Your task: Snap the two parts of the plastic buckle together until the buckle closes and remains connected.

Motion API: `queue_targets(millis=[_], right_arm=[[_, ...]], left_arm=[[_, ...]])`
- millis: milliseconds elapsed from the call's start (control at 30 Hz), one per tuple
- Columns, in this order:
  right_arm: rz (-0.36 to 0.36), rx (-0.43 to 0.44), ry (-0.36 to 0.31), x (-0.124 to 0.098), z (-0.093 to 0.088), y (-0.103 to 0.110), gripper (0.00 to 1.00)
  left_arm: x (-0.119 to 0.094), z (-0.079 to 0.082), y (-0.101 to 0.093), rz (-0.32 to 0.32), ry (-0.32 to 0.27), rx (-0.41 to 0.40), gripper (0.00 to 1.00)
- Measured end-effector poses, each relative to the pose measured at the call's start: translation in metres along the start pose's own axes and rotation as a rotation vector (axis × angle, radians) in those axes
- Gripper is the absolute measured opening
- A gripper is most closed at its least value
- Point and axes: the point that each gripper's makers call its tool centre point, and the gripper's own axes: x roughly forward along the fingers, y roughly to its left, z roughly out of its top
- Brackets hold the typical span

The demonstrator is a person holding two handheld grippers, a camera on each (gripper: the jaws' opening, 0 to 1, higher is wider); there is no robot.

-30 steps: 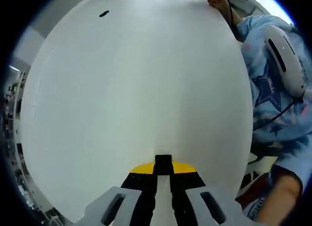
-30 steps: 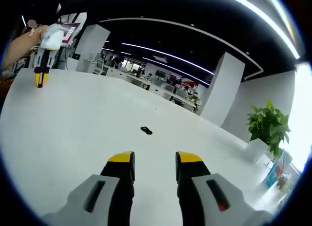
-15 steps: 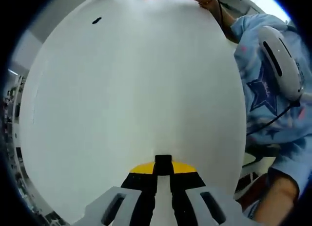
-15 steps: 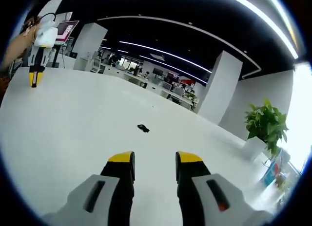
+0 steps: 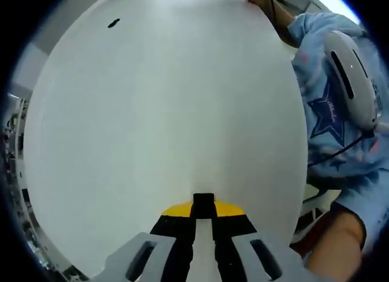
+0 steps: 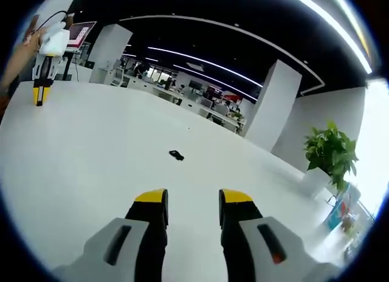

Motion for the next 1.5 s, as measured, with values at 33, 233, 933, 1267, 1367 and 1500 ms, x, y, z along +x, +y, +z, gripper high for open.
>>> queue_targets(millis=[33, 233, 933, 1267, 1367, 1500], right_arm=[[-0.002, 0.003, -0.004, 0.0, 0.001, -0.001, 0.33], [0.018, 0.05, -0.044, 0.001, 0.01, -0.001, 0.33], [0.042, 0.152, -0.146, -0.005, 0.047, -0.012, 0.34], [0.082, 0.116, -0.149, 0.001, 0.067, -0.011, 0.35], [0.081, 0.083, -0.132, 0.006, 0.07, -0.01, 0.35], [0.074, 0.004, -0.097, 0.011, 0.072, -0.01, 0.35]], left_arm=[[0.0, 0.0, 0.0, -0.001, 0.003, 0.002, 0.09], [0.0, 0.0, 0.002, 0.012, 0.009, -0.03, 0.09], [0.003, -0.003, 0.001, 0.028, 0.041, -0.028, 0.09], [0.006, 0.001, -0.006, 0.034, 0.027, -0.044, 0.09], [0.006, 0.002, -0.006, 0.033, 0.022, -0.049, 0.09], [0.006, 0.003, -0.007, 0.033, 0.02, -0.051, 0.09]])
